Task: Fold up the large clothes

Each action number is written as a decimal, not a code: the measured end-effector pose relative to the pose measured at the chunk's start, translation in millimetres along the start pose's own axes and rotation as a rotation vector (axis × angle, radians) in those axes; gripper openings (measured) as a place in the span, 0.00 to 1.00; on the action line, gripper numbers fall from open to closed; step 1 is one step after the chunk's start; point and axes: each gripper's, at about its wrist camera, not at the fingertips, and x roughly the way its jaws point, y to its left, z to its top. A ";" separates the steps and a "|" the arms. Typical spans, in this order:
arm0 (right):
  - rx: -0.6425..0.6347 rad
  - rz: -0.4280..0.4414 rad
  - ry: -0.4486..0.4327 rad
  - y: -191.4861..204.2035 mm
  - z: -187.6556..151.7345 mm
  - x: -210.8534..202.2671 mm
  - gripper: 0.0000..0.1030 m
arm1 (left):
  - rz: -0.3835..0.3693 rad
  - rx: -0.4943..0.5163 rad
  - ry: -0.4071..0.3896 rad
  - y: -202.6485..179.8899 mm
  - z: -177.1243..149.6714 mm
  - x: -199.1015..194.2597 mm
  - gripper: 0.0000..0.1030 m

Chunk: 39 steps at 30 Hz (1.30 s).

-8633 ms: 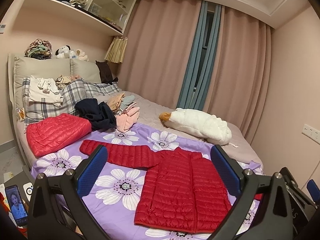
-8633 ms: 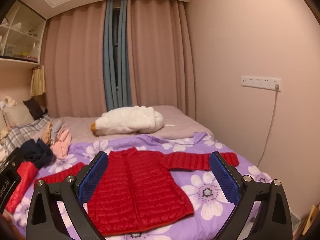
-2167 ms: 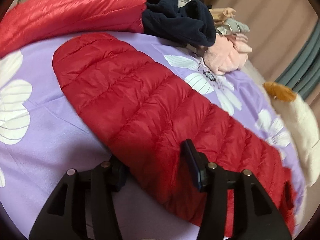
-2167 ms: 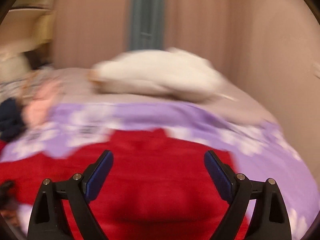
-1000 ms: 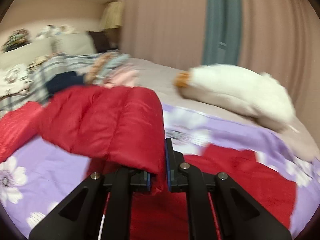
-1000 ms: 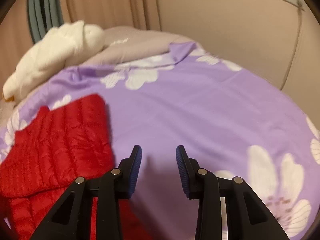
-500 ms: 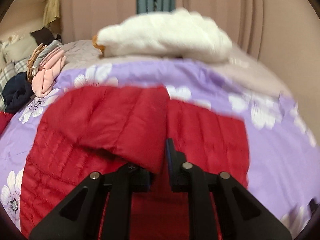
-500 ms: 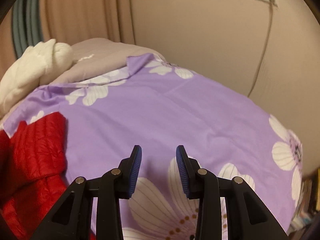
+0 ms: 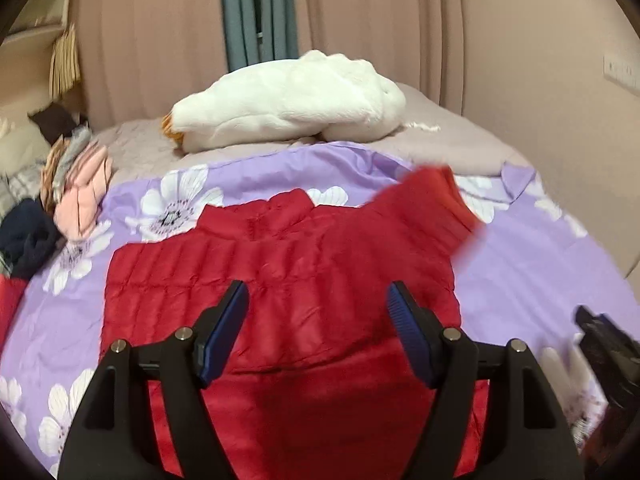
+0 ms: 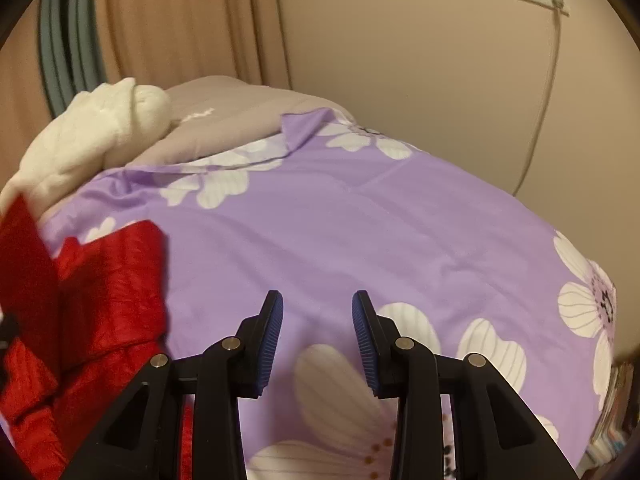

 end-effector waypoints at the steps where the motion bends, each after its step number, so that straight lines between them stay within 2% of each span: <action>1: -0.009 0.003 0.000 5.1 -0.6 -1.9 0.35 | -0.004 -0.025 -0.008 12.0 -0.6 -3.2 0.70; 2: -0.015 0.008 0.000 8.2 -0.8 -3.1 0.35 | 0.016 -0.060 -0.015 24.0 -1.4 -2.9 0.67; 3: -0.025 0.017 -0.003 14.0 -1.6 -5.6 0.35 | 0.080 -0.108 -0.023 43.6 -3.3 -4.1 0.60; 6: -0.044 0.023 -0.009 26.5 -2.7 -10.2 0.35 | 0.203 -0.219 0.004 80.0 -5.8 8.6 0.51; 9: -0.058 0.044 -0.011 40.6 -2.8 -14.7 0.35 | 0.260 -0.319 0.011 114.5 -12.7 10.4 0.44; 18: -0.135 0.109 -0.025 100.8 3.4 -21.9 0.35 | 0.368 -0.430 -0.007 175.6 -19.1 10.9 0.36; 20: -0.166 0.127 -0.036 120.0 3.5 -20.4 0.35 | 0.400 -0.444 0.004 183.3 -19.8 19.8 0.31; 25: -0.255 0.170 -0.052 164.2 -1.0 -4.1 0.35 | 0.400 -0.513 0.039 203.6 -29.0 63.2 0.30; 28: -0.285 0.238 -0.038 187.7 -11.3 19.9 0.35 | 0.476 -0.462 0.077 199.9 -46.4 99.2 0.31; 29: -0.307 0.218 -0.046 194.1 -19.0 32.8 0.35 | 0.479 -0.434 0.106 195.9 -57.3 116.2 0.31; 30: -0.342 0.177 -0.041 200.3 -30.6 50.3 0.35 | 0.449 -0.426 0.164 194.8 -69.1 136.1 0.31; 31: -0.364 0.168 -0.008 205.2 -41.5 67.1 0.35 | 0.446 -0.427 0.194 196.0 -70.6 144.3 0.31; 33: -0.345 0.186 0.025 204.8 -41.8 77.4 0.35 | 0.476 -0.423 0.172 195.5 -66.2 141.6 0.33; 39: -0.355 0.166 0.032 207.4 -42.2 85.6 0.35 | 0.518 -0.377 0.207 192.5 -65.9 150.2 0.33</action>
